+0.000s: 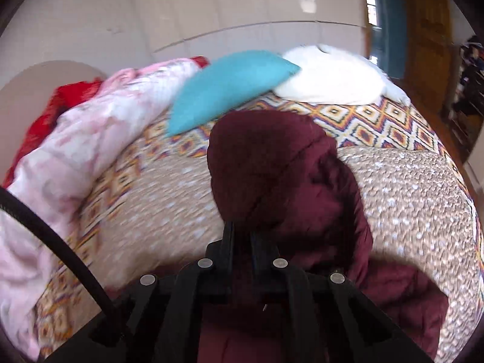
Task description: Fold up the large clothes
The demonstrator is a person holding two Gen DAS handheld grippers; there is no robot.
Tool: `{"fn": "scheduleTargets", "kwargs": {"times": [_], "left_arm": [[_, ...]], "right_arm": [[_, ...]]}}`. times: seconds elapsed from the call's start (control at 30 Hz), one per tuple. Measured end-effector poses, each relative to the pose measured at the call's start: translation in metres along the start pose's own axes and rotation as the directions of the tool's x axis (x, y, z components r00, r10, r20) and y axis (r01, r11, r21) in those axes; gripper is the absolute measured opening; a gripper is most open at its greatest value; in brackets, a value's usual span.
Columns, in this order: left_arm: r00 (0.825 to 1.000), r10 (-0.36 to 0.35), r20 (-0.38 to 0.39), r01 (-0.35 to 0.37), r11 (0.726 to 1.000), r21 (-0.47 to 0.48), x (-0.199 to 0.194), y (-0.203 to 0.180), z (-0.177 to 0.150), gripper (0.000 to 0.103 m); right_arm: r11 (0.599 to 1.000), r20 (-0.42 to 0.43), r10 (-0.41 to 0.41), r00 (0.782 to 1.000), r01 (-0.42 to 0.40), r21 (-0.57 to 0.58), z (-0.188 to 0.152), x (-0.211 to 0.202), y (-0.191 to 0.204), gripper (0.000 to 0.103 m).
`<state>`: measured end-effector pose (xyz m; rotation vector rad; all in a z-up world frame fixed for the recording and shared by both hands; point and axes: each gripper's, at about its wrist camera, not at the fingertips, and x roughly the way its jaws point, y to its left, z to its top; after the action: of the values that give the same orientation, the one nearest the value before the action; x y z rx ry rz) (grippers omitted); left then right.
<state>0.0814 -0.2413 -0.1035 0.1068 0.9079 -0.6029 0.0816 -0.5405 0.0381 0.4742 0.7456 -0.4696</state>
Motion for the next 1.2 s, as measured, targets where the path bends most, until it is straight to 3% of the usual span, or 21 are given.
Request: {"fn": "scheduleTargets", "kwargs": {"times": [0.1,0.13,0.23,0.3,0.4,0.5,0.63,0.83,0.93,1.0,1.07,1.1,1.2], "left_arm": [[1.0,-0.008,0.027,0.008,1.0,-0.027,-0.01,0.007,0.002,0.081],[0.999,-0.008,0.043,0.01,0.999,-0.042,-0.015,0.01,0.003,0.081],[0.995,0.001,0.101,0.007,0.996,-0.085,-0.031,0.019,0.003,0.081],[0.992,0.008,0.126,0.005,0.995,-0.103,-0.039,0.022,0.001,0.081],[0.99,0.026,0.14,-0.009,0.992,-0.125,-0.044,0.025,-0.001,0.081],[0.989,0.03,0.147,-0.014,0.994,-0.111,-0.045,0.021,-0.001,0.081],[0.991,0.028,0.128,-0.018,0.997,-0.08,-0.039,0.016,-0.002,0.081],[0.997,-0.003,0.079,0.012,0.993,-0.114,-0.029,0.024,-0.001,0.081],[0.995,-0.004,0.102,0.016,0.993,-0.117,-0.035,0.024,-0.002,0.081],[0.991,-0.001,0.132,0.014,0.995,-0.099,-0.044,0.02,-0.001,0.081],[0.987,-0.013,0.16,0.025,0.997,-0.077,-0.053,0.015,-0.001,0.081],[0.984,-0.028,0.175,0.039,0.997,-0.06,-0.059,0.012,-0.001,0.081],[0.983,-0.081,0.166,0.088,0.996,-0.034,-0.065,0.005,0.002,0.081]], "right_arm": [[0.995,-0.03,0.087,0.996,-0.089,-0.053,-0.06,-0.046,0.024,0.009],[0.992,-0.048,0.106,0.993,-0.109,-0.069,-0.085,-0.056,0.03,0.005],[0.979,-0.134,0.177,0.975,-0.188,-0.083,-0.156,-0.067,0.041,0.005],[0.977,-0.186,0.139,0.973,-0.165,-0.136,-0.2,-0.066,0.047,0.005],[0.977,-0.236,0.085,0.968,-0.127,-0.171,-0.236,-0.07,0.04,0.005],[0.988,-0.197,0.058,0.979,-0.085,-0.128,-0.227,-0.09,0.016,0.009],[0.998,-0.058,-0.007,0.998,0.004,-0.056,-0.192,-0.127,-0.018,0.033],[0.995,0.109,-0.098,0.989,0.094,0.045,-0.147,-0.134,-0.029,0.04],[0.994,0.059,-0.088,0.994,0.084,0.076,-0.139,-0.092,-0.026,0.041],[0.996,-0.071,-0.018,0.997,0.024,0.081,-0.15,-0.057,-0.027,0.043],[0.997,-0.188,-0.016,0.982,0.03,0.068,-0.173,-0.022,-0.025,0.043],[0.997,-0.187,-0.031,0.982,0.042,0.059,-0.184,-0.014,-0.025,0.043],[0.999,-0.08,-0.027,0.996,0.028,0.018,-0.2,-0.021,-0.023,0.043]]}}
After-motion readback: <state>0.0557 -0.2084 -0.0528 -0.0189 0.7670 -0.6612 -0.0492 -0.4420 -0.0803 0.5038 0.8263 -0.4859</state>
